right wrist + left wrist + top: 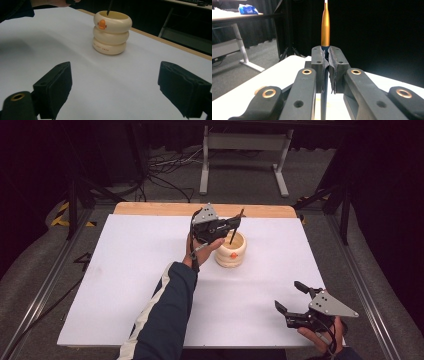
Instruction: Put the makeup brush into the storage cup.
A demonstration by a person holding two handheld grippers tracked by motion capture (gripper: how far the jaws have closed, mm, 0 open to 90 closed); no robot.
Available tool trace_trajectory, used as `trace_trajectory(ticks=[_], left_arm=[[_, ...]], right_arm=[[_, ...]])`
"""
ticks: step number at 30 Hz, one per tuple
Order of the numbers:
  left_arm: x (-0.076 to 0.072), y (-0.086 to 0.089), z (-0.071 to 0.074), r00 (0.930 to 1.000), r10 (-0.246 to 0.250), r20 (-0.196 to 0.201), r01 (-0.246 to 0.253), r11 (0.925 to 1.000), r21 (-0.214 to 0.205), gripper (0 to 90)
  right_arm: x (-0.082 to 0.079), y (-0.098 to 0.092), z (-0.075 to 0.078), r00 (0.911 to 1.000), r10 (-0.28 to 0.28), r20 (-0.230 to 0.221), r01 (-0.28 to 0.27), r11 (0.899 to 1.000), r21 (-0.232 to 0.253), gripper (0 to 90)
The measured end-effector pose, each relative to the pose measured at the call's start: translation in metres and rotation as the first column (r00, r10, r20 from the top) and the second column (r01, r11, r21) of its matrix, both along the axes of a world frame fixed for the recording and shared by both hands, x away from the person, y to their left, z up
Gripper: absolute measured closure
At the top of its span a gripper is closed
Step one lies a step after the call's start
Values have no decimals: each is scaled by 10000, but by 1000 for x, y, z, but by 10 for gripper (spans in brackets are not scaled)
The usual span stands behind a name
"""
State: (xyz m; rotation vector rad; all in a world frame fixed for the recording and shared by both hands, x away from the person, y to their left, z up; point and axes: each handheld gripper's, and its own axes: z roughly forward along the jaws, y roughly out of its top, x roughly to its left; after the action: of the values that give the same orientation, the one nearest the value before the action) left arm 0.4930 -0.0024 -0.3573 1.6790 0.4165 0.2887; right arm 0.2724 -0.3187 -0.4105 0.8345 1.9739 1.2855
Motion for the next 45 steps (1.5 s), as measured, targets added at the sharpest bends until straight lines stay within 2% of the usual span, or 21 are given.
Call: trace_trajectory(ticks=[3, 5, 10, 15, 17, 19, 21, 32, 33, 35, 36, 38, 41, 43, 45], left_arm=[[0, -2, -5, 10000, -10, -83, 10, 10000, 2, 831], [0, -4, -6, 10000, -17, 50, 16, 9998, 222, 831], [0, -5, -10, 9999, 140, 2, -140, 9996, 246, 830], [4, -2, -17, 9997, 107, -236, -106, 9999, 77, 830], [5, -2, -20, 9994, 157, -303, -151, 9997, 200, 830], [5, -3, -22, 9992, 109, -382, -104, 9999, 117, 830], [4, -4, -23, 9993, 87, -361, -78, 9997, 236, 830], [1, -3, -21, 9994, 182, -288, -176, 9997, 195, 827], [1, -2, -20, 9995, 269, -185, -265, 9994, 213, 825], [0, -1, -19, 9987, 479, -164, -476, 9988, 144, 762], [-1, 1, -17, 9991, 407, -120, -405, 9991, 127, 763], [-5, 4, -14, 9987, 510, 84, -513, 9983, 261, 713], [-7, 8, -10, 9978, 589, 307, -601, 9974, 390, 699], [-12, 14, -3, 9964, 690, 496, -710, 9967, 383, 614], [-16, 16, 2, 9946, 779, 693, -821, 9948, 597, 560]], right_arm=[[0, 1, 0, 10000, 13, -10, -13, 10000, -12, 129], [0, 1, 0, 10000, 16, -38, -16, 10000, -35, 129], [-3, 2, 2, 9999, 98, 94, -98, 10000, -8, 129], [-3, 3, 2, 9999, 115, 87, -114, 9999, -53, 129], [-3, 2, 2, 9999, 96, 83, -96, 10000, -4, 129], [-3, 2, 2, 9999, 95, 75, -95, 10000, -7, 128], [-3, 3, 1, 9999, 108, 48, -108, 9999, -54, 129], [-2, 2, 1, 9999, 96, 62, -96, 9999, -37, 129], [-2, 2, 1, 9999, 99, 59, -98, 9999, -26, 129], [-2, 2, 1, 9999, 94, 48, -94, 10000, -4, 129], [-2, 2, 1, 9999, 106, 59, -106, 9999, -1, 128], [-2, 2, 2, 9999, 102, 110, -102, 9999, -6, 129], [-2, 2, 2, 9999, 97, 91, -98, 9999, 50, 129], [-2, 2, 2, 10000, 70, 59, -70, 10000, 32, 129], [-2, 2, 2, 10000, 62, 75, -62, 10000, 14, 129]])
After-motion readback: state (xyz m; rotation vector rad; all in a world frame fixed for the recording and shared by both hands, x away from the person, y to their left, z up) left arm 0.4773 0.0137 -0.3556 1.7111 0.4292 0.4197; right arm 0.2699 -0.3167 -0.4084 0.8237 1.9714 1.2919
